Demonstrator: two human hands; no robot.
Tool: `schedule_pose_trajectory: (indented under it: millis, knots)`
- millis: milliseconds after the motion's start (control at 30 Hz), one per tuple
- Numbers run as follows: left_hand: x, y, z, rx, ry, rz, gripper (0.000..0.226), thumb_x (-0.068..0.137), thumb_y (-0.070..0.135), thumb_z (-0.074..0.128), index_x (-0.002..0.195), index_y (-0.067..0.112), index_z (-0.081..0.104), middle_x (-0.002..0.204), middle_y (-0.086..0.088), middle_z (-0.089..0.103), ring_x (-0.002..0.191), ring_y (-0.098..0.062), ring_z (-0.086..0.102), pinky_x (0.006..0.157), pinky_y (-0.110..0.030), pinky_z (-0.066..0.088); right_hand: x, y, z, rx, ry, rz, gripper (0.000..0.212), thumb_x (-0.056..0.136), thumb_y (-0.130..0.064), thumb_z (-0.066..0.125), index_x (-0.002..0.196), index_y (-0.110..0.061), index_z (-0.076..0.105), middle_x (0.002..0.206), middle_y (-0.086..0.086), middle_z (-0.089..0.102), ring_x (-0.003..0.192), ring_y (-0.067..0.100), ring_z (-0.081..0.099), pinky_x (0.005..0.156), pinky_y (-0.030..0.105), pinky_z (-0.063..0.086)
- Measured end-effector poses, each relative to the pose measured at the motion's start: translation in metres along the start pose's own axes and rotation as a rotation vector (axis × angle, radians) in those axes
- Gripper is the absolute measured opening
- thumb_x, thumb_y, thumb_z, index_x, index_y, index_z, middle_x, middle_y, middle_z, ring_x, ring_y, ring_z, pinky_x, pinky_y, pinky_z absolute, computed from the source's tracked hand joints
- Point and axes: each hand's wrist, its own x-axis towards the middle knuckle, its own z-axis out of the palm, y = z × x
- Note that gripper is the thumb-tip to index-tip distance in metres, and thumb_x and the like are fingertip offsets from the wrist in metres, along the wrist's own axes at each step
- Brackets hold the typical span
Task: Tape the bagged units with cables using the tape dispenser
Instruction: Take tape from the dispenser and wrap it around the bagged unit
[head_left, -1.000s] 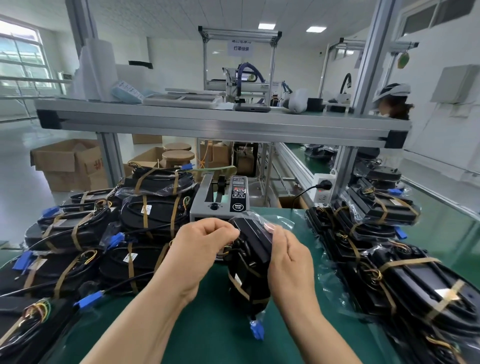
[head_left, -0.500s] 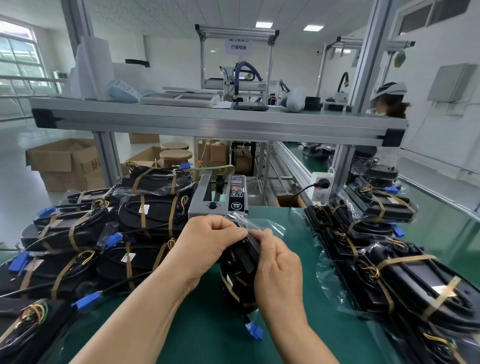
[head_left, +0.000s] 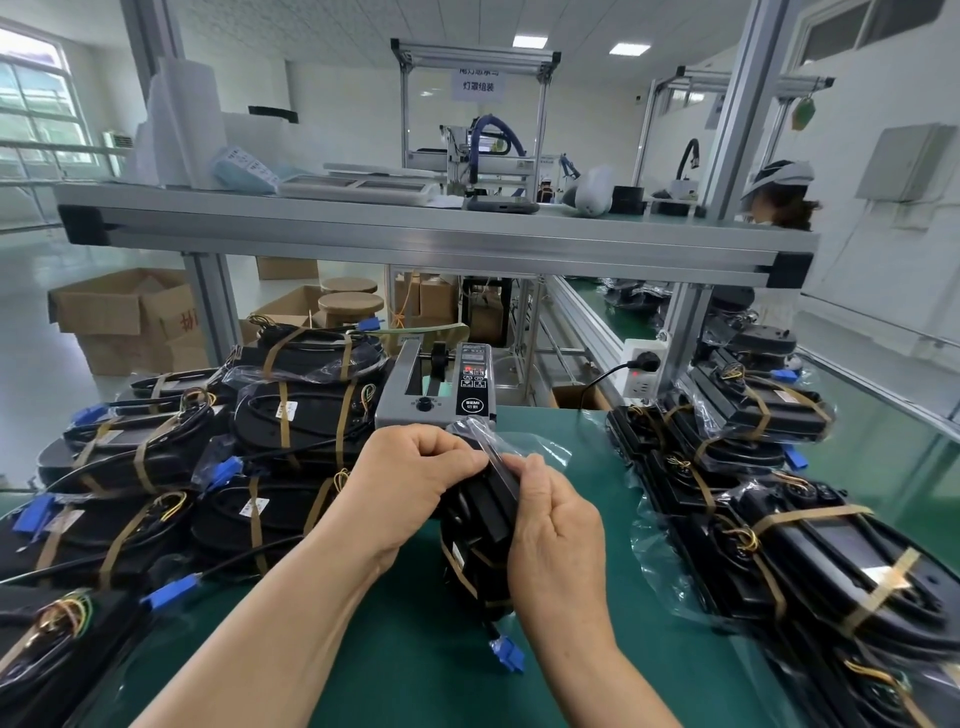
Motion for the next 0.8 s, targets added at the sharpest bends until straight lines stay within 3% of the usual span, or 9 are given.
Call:
schedule_pose_trajectory:
  millis: [133,233,400,567,667,800]
  knots:
    - [0.001,0.000,0.000,-0.003,-0.012,0.000,0.012,0.081,0.010,0.077,0.069,0.007,0.074,0.072,-0.014,0.073,0.061,-0.015,0.065,0.060,-0.024,0.055,0.000,0.001,0.000,0.000,0.003,-0.003,0.046,0.105,-0.033,0.038,0.091,-0.006,0.071,0.080,0.007,0.072,0.080,0.026,0.065,0.074,0.043,0.051]
    - [0.002,-0.001,0.000,0.010,-0.003,0.006,0.013,0.081,0.010,0.078,0.068,0.009,0.074,0.070,-0.012,0.073,0.059,-0.013,0.066,0.058,-0.021,0.056,-0.001,0.000,0.000,0.007,0.003,0.000,0.041,0.106,-0.033,0.038,0.096,-0.019,0.076,0.081,-0.006,0.074,0.079,0.011,0.067,0.075,0.033,0.053]
    - [0.003,-0.002,0.001,0.043,0.009,0.025,0.014,0.080,0.012,0.079,0.066,0.013,0.075,0.068,-0.008,0.073,0.060,-0.014,0.067,0.063,-0.028,0.056,-0.001,0.002,0.002,0.011,0.000,-0.005,0.045,0.105,-0.035,0.038,0.089,-0.009,0.072,0.078,0.006,0.072,0.077,0.023,0.064,0.070,0.037,0.049]
    - [0.003,-0.006,0.004,0.076,0.056,0.027,0.011,0.076,0.017,0.081,0.070,0.015,0.071,0.059,0.004,0.062,0.058,-0.009,0.057,0.063,-0.032,0.052,-0.002,0.001,0.001,0.034,-0.007,0.012,0.039,0.105,-0.034,0.040,0.084,-0.025,0.072,0.079,-0.005,0.074,0.078,0.012,0.067,0.070,0.028,0.052]
    - [0.004,-0.012,0.005,0.063,0.123,0.025,0.016,0.076,0.022,0.081,0.081,0.018,0.066,0.066,0.004,0.057,0.061,-0.010,0.054,0.063,-0.031,0.049,-0.002,0.002,0.001,0.022,-0.022,0.014,0.043,0.105,-0.035,0.039,0.089,-0.012,0.071,0.079,0.004,0.073,0.078,0.021,0.066,0.071,0.038,0.052]
    - [0.006,-0.015,0.007,0.038,0.142,0.024,0.013,0.083,0.028,0.077,0.081,0.019,0.068,0.070,0.002,0.061,0.061,-0.007,0.057,0.060,-0.026,0.050,-0.004,0.002,-0.001,0.021,-0.037,-0.013,0.047,0.105,-0.036,0.038,0.093,-0.003,0.068,0.083,0.013,0.071,0.078,0.027,0.063,0.068,0.038,0.050]
